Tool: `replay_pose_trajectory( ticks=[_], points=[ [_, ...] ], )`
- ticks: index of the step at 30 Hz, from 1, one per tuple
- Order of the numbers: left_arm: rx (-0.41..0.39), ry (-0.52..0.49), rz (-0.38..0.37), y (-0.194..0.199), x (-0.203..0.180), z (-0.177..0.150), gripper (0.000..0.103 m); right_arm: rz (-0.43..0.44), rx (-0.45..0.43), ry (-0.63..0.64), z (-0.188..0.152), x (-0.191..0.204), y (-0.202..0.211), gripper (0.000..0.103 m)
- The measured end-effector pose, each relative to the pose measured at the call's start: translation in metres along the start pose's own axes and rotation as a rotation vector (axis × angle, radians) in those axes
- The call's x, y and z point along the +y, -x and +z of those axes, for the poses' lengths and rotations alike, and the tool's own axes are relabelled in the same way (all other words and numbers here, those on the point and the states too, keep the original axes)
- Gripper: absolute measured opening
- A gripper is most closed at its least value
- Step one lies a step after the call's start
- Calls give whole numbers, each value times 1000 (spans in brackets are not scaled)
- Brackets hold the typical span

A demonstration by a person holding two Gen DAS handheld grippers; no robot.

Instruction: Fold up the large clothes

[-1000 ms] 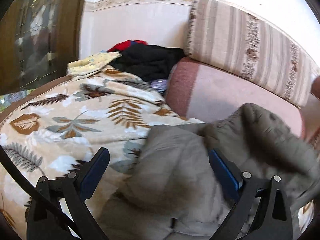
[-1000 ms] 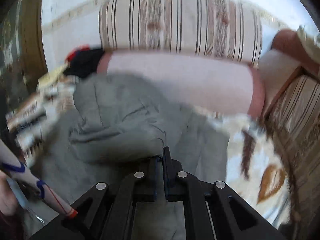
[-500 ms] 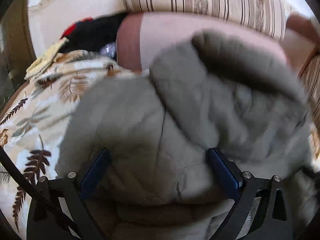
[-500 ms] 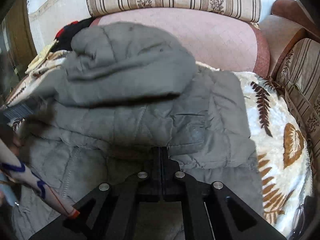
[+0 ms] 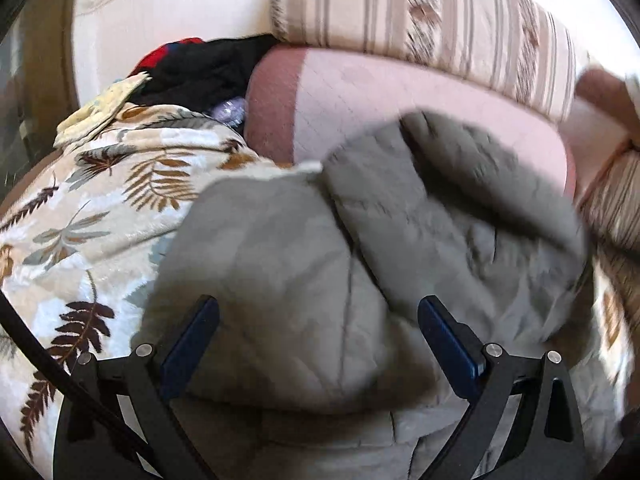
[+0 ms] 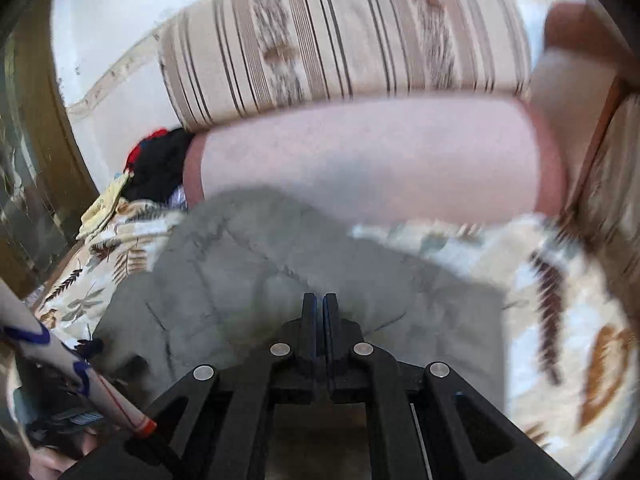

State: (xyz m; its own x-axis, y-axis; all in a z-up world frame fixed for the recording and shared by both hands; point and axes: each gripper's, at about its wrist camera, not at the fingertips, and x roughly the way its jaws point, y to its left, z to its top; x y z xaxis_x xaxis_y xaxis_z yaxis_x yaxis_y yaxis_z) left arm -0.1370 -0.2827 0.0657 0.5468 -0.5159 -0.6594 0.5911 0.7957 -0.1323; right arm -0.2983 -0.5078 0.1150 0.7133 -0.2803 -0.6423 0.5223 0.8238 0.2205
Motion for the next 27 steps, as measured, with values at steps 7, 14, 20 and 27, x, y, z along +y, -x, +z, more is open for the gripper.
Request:
replay_pose_trajectory(
  ticks=[7,14,20,27],
  points=[
    [-54,48,-109,4,-12,5,100,-67,97,112,-73,28,-49,4],
    [94,-166,67,-42,-46,-13,100,-27,110,100,-71,20,-41,4],
    [105,-144,55,-43,-41,-15,100,8,25,79,-45,22,-3,4],
    [102,-141,52,-42,-39,-15,100,128,-12,115,-16,53,-13,19]
  ],
)
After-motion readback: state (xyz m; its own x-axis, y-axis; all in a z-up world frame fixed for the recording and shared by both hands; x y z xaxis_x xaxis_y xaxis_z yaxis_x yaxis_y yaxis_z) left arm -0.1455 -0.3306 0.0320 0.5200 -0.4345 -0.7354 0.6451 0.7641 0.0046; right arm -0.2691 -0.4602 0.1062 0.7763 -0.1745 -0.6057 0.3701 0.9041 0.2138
